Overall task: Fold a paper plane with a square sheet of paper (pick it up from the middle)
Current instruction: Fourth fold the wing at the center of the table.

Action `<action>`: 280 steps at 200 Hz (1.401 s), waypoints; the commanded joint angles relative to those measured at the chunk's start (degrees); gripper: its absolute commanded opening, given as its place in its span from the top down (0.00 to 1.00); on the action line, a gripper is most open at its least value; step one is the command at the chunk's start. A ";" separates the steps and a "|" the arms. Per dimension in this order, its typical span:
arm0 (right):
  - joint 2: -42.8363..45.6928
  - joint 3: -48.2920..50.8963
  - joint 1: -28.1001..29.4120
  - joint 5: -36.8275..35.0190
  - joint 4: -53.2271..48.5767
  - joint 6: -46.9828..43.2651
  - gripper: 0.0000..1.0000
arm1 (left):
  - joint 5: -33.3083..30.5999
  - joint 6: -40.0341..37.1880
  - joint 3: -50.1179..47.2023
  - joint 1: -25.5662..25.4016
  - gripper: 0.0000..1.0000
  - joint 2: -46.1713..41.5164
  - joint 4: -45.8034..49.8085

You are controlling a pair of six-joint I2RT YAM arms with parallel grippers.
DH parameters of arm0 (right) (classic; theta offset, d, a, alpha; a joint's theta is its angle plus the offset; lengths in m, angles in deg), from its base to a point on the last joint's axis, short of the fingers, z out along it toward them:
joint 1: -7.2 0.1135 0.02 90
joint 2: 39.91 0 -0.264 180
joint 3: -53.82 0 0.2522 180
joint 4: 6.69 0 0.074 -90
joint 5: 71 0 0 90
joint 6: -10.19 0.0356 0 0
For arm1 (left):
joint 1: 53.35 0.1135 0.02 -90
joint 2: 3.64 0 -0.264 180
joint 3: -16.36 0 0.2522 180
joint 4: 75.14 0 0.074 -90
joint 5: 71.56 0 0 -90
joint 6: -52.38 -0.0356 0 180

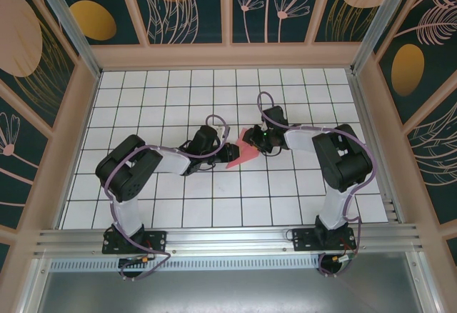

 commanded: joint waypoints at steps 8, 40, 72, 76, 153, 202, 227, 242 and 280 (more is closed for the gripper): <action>-3.70 2.53 -0.55 -6.23 -7.28 -0.27 0.59 | -2.20 -1.83 1.78 -0.38 0.80 1.20 2.06; -3.63 2.60 -0.66 -6.43 -7.64 -0.25 0.58 | -2.91 -2.27 2.12 -0.38 0.81 1.48 2.75; -4.13 2.54 -0.66 -7.65 -8.66 -0.14 0.64 | -3.18 -2.18 2.24 -0.38 0.82 1.92 2.87; -4.27 2.39 -0.75 -7.76 -8.83 -0.13 0.64 | -3.18 -2.14 2.25 -0.38 0.82 2.04 3.01; -5.92 1.12 -0.74 -7.68 -10.79 -1.42 0.65 | -4.67 -2.34 2.64 -0.33 0.84 2.40 4.59; -7.99 -0.77 -0.64 -8.18 -13.44 -2.46 0.65 | -5.02 -2.27 2.78 -0.33 0.84 2.53 5.47; -8.94 -1.34 -0.66 -8.46 -14.11 -2.90 0.65 | -4.85 -2.07 2.77 -0.34 0.85 2.52 5.66; -9.43 -1.59 -0.66 -8.47 -14.37 -3.11 0.65 | -4.67 -1.95 2.79 -0.38 0.85 2.46 5.82; -10.46 -2.30 -0.49 -9.38 -15.12 -3.92 0.65 | -4.59 -1.90 2.69 -0.37 0.85 1.79 6.50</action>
